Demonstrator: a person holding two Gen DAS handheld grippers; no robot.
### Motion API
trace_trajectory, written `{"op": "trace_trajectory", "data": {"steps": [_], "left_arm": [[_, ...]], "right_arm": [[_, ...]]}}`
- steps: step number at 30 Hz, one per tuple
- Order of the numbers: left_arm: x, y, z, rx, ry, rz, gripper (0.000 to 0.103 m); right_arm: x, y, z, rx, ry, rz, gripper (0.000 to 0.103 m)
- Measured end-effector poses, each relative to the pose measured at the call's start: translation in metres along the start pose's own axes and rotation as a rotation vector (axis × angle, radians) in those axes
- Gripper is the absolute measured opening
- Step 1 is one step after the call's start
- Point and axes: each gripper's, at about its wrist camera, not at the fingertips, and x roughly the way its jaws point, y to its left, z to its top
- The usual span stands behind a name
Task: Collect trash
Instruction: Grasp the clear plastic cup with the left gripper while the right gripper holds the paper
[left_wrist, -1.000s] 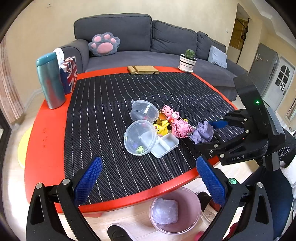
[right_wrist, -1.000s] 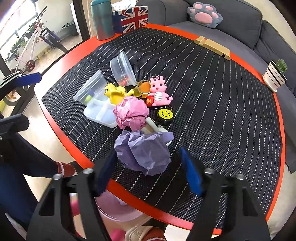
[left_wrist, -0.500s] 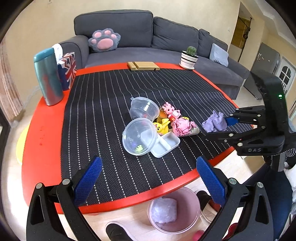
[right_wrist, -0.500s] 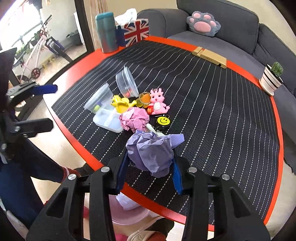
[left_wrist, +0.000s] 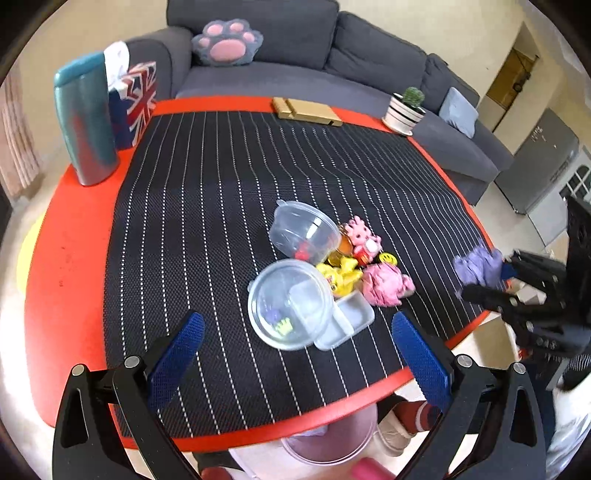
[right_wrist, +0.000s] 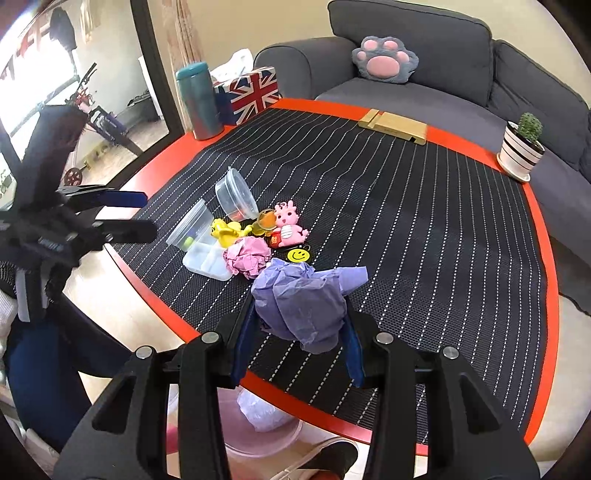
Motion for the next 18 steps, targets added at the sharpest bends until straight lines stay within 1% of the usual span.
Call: {"op": "trace_trajectory", "data": {"steps": [4,7,13,18], "left_arm": [[0.014,0.010,0.008,-0.071,0.050,-0.020,0.098],[0.023,0.015,0.010,-0.126,0.082,-0.071,0.098],[0.032,0.017,0.013,-0.192,0.102,-0.148,0.097],[0.043,0.020,0.012,-0.228,0.130,-0.153,0.097]], "right_arm": [[-0.001,-0.002,0.001,0.008,-0.004,0.000,0.041],[-0.001,-0.002,0.001,0.010,-0.004,0.000,0.041],[-0.003,-0.004,-0.001,0.017,-0.004,-0.003,0.042],[-0.004,-0.007,-0.003,0.024,-0.005,-0.005,0.042]]}}
